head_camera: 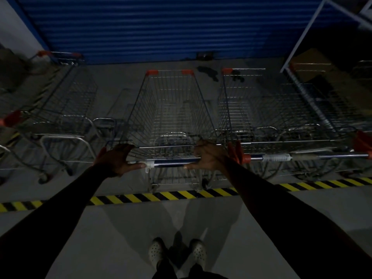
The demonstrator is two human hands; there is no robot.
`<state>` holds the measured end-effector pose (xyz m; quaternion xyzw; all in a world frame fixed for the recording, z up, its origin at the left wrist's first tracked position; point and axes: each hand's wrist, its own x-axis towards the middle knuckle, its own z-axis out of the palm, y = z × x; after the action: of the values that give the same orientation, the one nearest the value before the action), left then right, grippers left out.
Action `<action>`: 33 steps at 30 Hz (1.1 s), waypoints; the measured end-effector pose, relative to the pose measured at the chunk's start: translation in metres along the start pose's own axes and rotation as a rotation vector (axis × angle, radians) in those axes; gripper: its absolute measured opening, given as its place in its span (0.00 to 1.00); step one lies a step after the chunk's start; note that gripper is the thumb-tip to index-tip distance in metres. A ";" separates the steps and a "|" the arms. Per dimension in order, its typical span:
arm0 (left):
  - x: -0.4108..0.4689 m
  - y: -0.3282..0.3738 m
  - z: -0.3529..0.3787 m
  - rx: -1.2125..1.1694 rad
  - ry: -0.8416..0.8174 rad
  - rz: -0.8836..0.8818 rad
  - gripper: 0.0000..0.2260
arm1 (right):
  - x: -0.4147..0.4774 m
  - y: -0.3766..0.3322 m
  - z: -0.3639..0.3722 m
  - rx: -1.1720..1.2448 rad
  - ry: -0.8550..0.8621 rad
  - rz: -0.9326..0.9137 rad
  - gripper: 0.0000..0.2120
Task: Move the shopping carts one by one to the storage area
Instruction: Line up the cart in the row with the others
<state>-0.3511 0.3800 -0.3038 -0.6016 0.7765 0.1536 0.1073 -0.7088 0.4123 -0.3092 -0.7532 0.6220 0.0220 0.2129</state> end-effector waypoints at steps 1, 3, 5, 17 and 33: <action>0.000 0.000 0.000 -0.002 -0.003 0.000 0.55 | -0.001 -0.001 -0.001 0.003 -0.008 -0.002 0.41; 0.001 0.000 0.000 -0.001 -0.012 0.007 0.55 | -0.002 -0.003 -0.002 -0.001 -0.014 -0.003 0.41; 0.002 -0.001 0.000 -0.004 -0.018 0.008 0.54 | -0.002 -0.004 -0.004 0.016 -0.016 -0.007 0.39; 0.000 0.001 -0.002 -0.045 -0.011 -0.014 0.55 | -0.004 -0.014 -0.018 0.177 -0.018 0.039 0.23; 0.000 -0.012 -0.003 -0.009 0.005 0.013 0.53 | 0.009 -0.010 -0.003 -0.027 0.036 -0.067 0.41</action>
<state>-0.3391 0.3762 -0.3026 -0.5972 0.7801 0.1562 0.1018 -0.6983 0.4038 -0.3066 -0.7767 0.5999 0.0097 0.1920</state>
